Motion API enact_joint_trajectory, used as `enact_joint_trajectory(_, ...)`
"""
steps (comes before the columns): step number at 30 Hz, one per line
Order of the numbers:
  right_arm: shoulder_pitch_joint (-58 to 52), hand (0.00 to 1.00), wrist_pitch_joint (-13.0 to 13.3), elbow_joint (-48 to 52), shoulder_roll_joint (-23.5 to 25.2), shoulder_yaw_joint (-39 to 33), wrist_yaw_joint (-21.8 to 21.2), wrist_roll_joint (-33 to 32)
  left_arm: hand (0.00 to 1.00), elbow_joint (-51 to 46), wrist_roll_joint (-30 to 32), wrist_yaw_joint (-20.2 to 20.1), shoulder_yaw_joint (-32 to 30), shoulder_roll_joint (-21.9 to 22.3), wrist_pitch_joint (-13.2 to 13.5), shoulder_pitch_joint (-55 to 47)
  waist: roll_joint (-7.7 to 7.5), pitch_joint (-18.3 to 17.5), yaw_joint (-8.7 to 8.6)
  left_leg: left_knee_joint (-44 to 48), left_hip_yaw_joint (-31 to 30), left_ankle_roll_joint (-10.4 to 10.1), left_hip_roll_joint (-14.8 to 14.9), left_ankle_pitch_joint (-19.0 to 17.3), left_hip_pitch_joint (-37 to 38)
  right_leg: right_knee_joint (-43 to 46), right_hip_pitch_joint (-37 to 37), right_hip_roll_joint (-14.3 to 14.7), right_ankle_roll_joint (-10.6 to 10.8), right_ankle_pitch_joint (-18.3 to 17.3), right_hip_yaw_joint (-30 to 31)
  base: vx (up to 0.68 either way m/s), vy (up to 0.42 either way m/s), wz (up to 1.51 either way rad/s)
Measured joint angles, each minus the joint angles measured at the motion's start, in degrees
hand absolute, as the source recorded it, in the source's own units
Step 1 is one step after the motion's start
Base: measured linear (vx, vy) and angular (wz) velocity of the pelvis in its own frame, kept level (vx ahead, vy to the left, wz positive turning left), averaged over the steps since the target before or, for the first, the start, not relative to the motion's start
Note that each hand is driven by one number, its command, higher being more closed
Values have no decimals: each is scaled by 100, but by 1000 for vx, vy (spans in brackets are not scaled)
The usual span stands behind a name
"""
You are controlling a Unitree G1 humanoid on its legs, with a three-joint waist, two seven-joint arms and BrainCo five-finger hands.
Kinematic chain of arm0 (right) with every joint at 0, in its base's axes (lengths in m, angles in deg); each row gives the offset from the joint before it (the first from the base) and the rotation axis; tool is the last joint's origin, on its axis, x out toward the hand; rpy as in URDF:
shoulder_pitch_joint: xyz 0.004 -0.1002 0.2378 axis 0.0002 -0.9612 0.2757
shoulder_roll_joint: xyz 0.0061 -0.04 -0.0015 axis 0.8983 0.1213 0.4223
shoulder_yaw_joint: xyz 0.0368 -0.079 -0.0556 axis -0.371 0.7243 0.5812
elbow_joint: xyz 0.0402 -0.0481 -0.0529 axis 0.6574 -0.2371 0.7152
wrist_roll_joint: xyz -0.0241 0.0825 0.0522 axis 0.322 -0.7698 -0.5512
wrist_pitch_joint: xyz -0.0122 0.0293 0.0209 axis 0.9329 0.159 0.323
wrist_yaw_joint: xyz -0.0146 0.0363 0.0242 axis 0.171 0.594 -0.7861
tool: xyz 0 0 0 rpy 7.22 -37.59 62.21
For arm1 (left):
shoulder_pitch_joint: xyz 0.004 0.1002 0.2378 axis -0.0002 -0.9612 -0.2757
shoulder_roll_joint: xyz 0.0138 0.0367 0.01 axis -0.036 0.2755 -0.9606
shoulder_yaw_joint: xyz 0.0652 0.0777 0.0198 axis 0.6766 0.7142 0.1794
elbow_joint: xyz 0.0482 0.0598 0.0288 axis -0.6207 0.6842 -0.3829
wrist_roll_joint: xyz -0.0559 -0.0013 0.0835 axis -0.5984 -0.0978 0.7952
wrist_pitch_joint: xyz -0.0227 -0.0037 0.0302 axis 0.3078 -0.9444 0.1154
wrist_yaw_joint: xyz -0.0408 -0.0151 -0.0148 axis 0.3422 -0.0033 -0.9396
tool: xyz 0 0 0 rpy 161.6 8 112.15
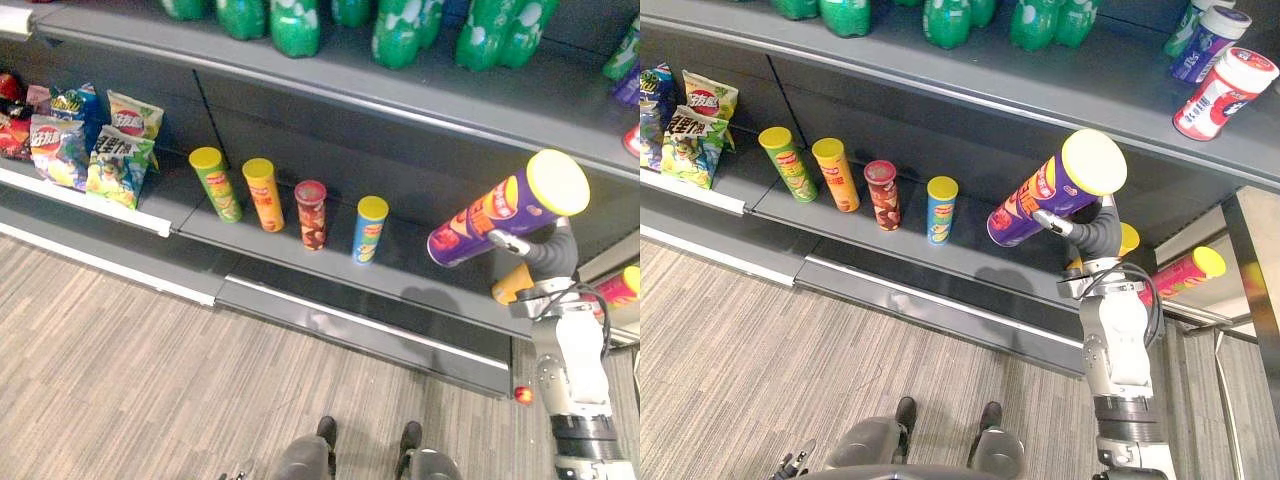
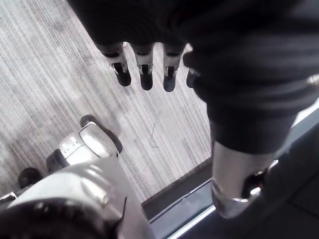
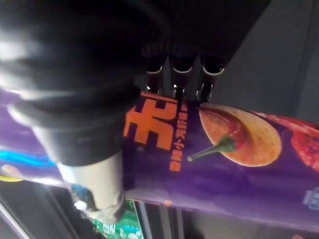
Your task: Put the gum and the chips on the shelf.
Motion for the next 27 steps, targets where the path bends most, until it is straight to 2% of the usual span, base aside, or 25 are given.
enact_joint_trajectory(2, -64, 100, -5, 110, -3, -11, -29, 17, 0, 35, -120, -5, -51, 138, 36, 0, 113, -62, -89, -10, 335, -70, 304, -39, 12, -60, 82, 128, -61, -33, -131, 203, -180, 18)
enact_joint_trajectory(3, -191, 100, -5, 219, -3, -8, -32, 19, 0, 85, -107, -4, -49, 144, 37, -1, 155, -81, -187, -79, 587, -144, 483, 24, 96, -59, 184, 186, -112, -65, -217, 144, -156, 27)
enact_joint_trajectory(5, -448, 100, -6, 352, 7, -3, -34, 32, 0, 89, -100, -2, -47, 159, 51, -7, 166, -87, -185, -274, 671, -208, 537, 81, 334, -55, 345, 236, -138, -84, -255, 153, -109, 16)
enact_joint_trajectory(9, -607, 100, -59, 679, 198, -32, -17, 40, 0, 78, -97, -12, -19, 159, 153, -9, 159, -94, -246, -583, 688, -191, 444, 177, 526, -46, 380, 178, -141, -89, -217, 55, 16, 0)
enact_joint_trajectory(14, -671, 100, -63, 834, 308, 2, -18, 46, 0, 81, -80, -9, 69, 95, 150, -7, 125, -98, -278, -1067, 870, -219, 367, 334, 744, -47, 330, 104, -140, -88, -83, -17, 39, -7)
enact_joint_trajectory(19, -721, 100, -75, 843, 329, 257, 3, 75, 0, 83, -2, -17, 191, -15, 151, 26, 84, -119, -402, -1564, 978, -239, 363, 593, 890, -47, 186, 146, -140, -88, 56, -2, -1, -10)
enact_joint_trajectory(27, -711, 100, -128, 843, 327, 564, 186, 205, 0, 79, 127, -17, 286, -60, 138, 63, 86, -120, -473, -1734, 986, -244, 364, 708, 963, -16, 151, 163, -140, -88, 85, 15, -1, 0)
